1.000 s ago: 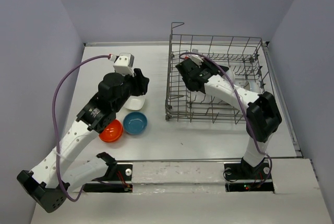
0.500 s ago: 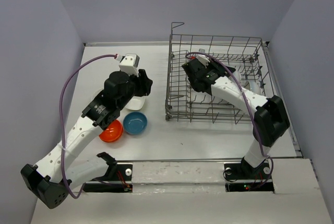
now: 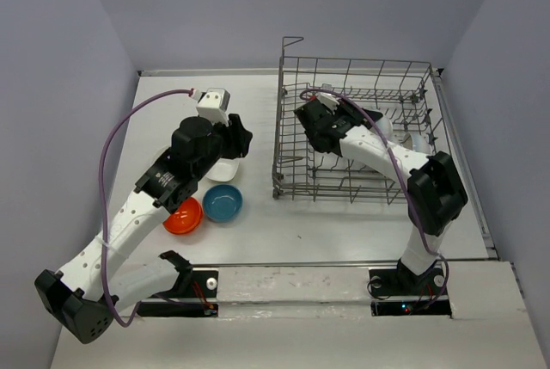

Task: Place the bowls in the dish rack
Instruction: Insert the bowl into the dish rack.

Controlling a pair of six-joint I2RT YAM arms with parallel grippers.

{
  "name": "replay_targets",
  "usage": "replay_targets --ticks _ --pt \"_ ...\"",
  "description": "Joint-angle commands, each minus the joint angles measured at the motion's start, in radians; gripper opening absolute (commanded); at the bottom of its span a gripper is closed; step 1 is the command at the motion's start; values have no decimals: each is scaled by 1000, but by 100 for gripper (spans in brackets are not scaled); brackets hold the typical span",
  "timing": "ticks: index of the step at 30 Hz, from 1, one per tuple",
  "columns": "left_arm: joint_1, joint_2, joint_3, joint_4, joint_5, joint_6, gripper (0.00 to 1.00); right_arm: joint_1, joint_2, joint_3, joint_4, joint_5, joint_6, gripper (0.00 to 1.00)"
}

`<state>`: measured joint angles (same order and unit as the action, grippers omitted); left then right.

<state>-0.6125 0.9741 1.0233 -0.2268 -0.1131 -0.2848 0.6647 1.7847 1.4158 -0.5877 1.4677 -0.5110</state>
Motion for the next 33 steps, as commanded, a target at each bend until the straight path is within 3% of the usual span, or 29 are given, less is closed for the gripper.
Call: replay_targets --ticks 1,33 --pt "10 -3 11 46 20 -4 56 -14 21 15 -3 296 -18 1" --pt "11 -6 1 52 33 -5 56 4 -10 78 6 312 -26 1"
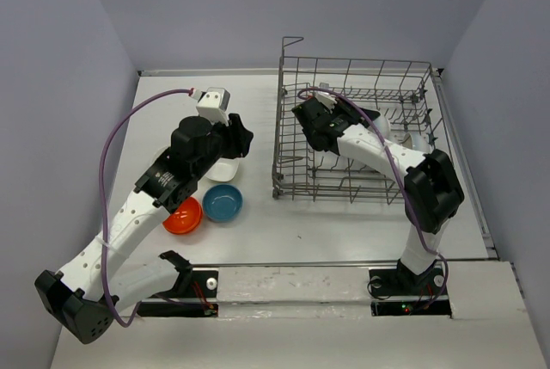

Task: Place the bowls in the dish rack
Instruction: Insert the bowl into the dish rack.

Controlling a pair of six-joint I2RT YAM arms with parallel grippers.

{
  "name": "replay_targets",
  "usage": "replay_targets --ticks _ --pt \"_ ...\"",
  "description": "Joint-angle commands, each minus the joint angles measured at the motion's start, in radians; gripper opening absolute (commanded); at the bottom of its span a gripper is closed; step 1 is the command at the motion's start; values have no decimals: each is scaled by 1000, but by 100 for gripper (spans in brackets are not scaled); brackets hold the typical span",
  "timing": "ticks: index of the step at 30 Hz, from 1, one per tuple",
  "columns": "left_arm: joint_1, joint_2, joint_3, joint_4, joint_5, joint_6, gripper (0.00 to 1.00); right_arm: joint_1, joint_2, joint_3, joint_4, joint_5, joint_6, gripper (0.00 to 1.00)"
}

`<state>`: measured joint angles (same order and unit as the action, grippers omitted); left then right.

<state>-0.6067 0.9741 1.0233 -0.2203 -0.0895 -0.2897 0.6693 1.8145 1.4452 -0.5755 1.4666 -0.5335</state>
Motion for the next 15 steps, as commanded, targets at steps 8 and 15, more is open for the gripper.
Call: replay_targets --ticks 8,15 --pt "5 -5 -2 45 10 -2 56 9 -55 66 -7 313 -8 1" --pt "7 -5 -5 45 11 0 56 9 -75 77 -7 314 -8 1"
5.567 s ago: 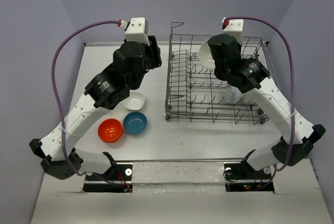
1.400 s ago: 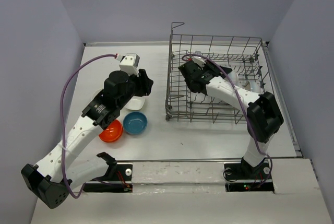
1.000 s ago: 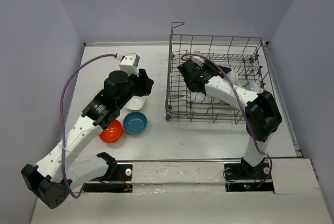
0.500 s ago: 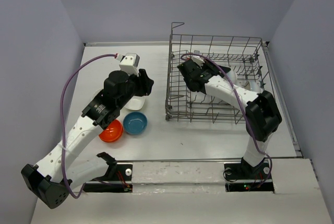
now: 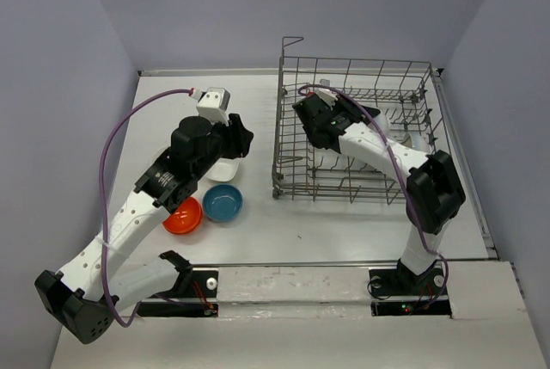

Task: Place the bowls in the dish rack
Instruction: Insert the bowl into the dish rack.

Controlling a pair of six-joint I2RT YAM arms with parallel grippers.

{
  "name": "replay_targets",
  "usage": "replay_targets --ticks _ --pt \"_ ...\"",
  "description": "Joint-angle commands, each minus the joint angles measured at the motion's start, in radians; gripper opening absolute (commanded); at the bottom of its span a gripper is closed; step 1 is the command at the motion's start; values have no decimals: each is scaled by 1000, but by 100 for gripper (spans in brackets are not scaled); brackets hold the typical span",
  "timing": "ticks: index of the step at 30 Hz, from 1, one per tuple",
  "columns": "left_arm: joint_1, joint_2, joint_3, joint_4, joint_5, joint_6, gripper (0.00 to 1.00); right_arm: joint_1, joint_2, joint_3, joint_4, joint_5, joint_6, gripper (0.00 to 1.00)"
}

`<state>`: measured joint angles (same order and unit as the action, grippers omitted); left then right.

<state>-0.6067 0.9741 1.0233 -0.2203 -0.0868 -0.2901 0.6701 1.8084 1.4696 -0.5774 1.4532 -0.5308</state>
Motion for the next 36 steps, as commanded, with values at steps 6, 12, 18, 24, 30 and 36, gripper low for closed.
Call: replay_targets --ticks 6,12,18,24,30,36 --pt "7 -5 -5 45 9 0 56 17 -54 44 -7 326 -11 1" --pt "7 -3 -5 44 12 0 56 37 -21 51 -6 326 -8 1" --pt "7 -5 -6 45 15 0 56 37 6 31 -6 325 -8 1" --pt "7 -8 -9 48 28 -1 56 37 23 24 -7 326 -6 1" --pt "7 -12 -15 53 42 -3 56 37 45 20 -10 325 -3 1" --pt "7 -14 -19 56 51 -1 56 37 52 5 -12 326 -1 1"
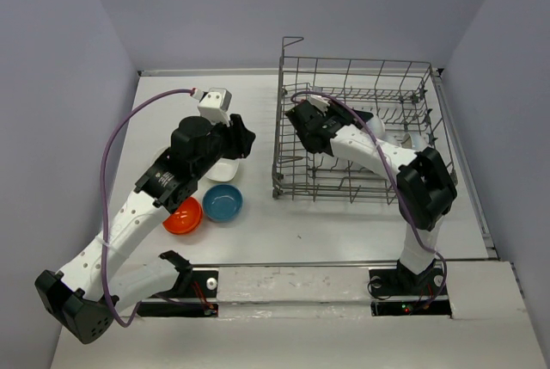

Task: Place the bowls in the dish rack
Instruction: Insert the bowl into the dish rack.

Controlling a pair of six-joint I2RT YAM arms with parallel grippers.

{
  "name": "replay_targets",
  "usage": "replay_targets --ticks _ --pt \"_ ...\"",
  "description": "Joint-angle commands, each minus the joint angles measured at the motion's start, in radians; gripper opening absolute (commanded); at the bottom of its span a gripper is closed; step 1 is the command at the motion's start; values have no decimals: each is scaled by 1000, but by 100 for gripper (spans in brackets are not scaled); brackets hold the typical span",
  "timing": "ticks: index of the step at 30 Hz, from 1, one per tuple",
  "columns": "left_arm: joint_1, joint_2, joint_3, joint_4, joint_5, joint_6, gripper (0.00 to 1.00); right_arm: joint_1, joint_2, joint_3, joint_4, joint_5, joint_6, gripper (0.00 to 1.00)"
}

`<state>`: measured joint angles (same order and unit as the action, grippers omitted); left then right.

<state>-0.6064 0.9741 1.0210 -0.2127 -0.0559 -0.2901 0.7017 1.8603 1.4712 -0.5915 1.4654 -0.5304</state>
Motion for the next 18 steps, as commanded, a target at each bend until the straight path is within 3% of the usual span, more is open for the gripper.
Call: replay_targets --ticks 1,18 --pt "7 -12 -18 50 24 -1 56 5 2 -5 2 314 -2 1" --pt "7 -12 -25 53 27 -4 56 5 20 -57 2 305 -2 1"
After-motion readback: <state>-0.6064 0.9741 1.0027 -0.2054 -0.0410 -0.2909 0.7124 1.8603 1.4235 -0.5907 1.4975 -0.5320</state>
